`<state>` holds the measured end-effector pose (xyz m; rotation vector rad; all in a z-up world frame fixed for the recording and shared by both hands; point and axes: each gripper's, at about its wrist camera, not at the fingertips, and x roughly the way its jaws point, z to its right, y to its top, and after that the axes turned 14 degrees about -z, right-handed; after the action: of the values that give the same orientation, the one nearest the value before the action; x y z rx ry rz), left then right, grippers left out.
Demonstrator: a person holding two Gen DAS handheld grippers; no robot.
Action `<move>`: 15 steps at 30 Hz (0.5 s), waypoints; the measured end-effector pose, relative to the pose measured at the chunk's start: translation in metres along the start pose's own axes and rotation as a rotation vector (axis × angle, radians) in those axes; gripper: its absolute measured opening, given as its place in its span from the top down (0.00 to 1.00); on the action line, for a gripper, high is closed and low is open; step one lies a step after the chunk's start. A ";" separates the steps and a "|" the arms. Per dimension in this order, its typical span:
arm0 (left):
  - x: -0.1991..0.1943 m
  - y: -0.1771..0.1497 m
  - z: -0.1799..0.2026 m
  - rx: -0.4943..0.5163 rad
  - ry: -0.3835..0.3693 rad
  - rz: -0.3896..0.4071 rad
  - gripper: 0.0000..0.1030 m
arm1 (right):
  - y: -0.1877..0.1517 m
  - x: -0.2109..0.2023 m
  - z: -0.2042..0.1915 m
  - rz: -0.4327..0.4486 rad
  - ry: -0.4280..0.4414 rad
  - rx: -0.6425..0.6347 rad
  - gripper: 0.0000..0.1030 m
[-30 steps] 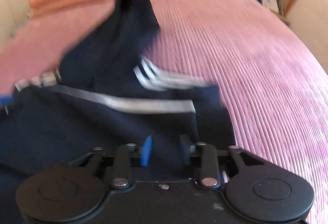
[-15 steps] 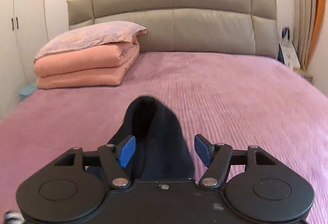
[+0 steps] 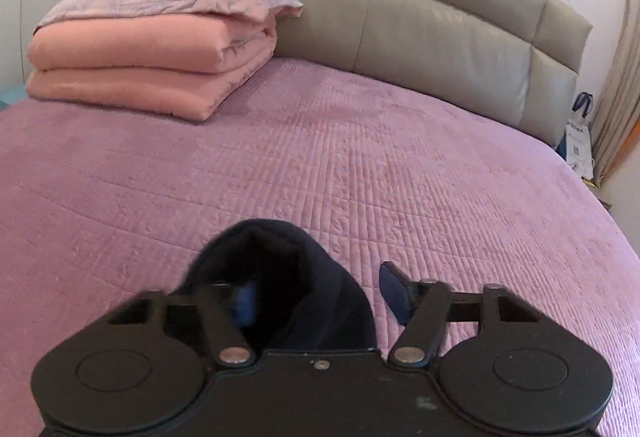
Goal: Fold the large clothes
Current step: 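Grasp the hood with the right tool, lift it and lay it down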
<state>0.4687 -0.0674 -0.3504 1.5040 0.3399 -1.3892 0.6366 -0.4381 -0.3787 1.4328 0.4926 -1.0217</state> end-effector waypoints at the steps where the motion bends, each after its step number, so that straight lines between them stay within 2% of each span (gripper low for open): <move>1: 0.000 -0.001 0.000 -0.001 0.004 -0.002 0.35 | 0.001 -0.001 -0.002 0.002 0.000 -0.015 0.81; 2: 0.000 -0.002 0.000 -0.001 0.008 -0.003 0.35 | 0.000 -0.005 -0.004 0.010 -0.009 -0.020 0.81; 5: -0.009 -0.003 0.004 0.005 0.014 0.009 0.35 | -0.017 -0.041 -0.008 0.120 0.013 -0.005 0.84; 8: -0.024 -0.004 0.010 0.012 0.017 0.034 0.35 | -0.051 -0.111 -0.003 0.256 0.061 0.048 0.84; 12: -0.052 -0.007 0.020 0.009 0.000 0.066 0.35 | -0.100 -0.218 0.004 0.420 0.098 0.025 0.85; 15: -0.072 -0.012 0.032 0.008 -0.016 0.080 0.35 | -0.139 -0.291 0.010 0.494 0.124 0.001 0.85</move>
<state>0.4198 -0.0580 -0.2886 1.4962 0.2623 -1.3399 0.3718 -0.3453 -0.2208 1.5241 0.2064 -0.5404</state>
